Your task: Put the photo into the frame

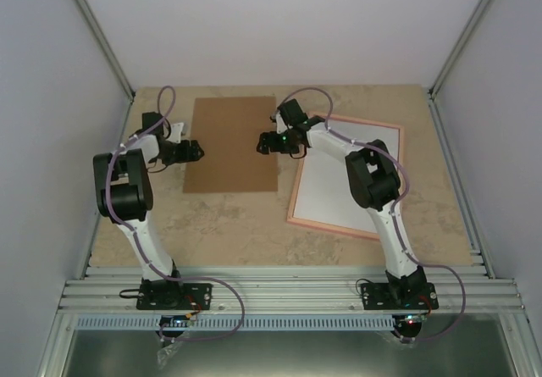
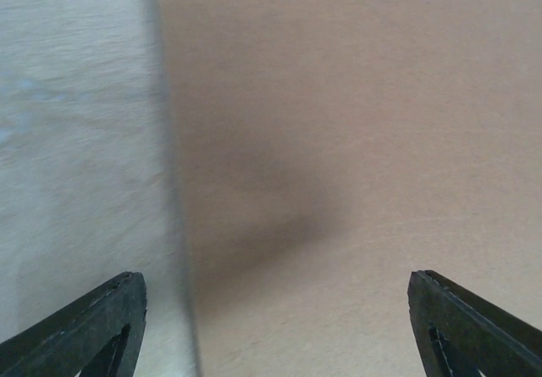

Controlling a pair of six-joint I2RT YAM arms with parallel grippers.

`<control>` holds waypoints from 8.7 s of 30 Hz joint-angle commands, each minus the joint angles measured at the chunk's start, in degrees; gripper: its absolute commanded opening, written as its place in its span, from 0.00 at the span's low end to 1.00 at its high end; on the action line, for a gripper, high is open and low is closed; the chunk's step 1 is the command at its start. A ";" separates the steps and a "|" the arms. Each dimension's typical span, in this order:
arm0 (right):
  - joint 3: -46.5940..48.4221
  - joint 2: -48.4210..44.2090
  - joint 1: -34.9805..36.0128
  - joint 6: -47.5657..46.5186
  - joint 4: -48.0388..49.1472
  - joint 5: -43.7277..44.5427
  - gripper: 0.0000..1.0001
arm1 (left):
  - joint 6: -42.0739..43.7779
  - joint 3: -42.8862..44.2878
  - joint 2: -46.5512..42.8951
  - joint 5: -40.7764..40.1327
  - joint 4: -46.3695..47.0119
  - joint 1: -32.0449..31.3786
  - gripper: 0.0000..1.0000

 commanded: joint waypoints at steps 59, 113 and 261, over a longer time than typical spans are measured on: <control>-27.48 -12.98 -18.30 5.33 14.42 -28.45 0.58 | -4.01 -3.27 5.66 14.11 -0.86 -14.07 0.81; -78.58 -78.95 -3.68 -129.64 68.01 -25.77 0.00 | 23.09 37.02 -2.91 39.10 -54.53 3.34 0.94; -46.97 -27.77 -39.63 -15.40 13.75 -31.68 0.65 | -10.11 -6.18 -11.86 -21.80 -2.22 -17.50 0.72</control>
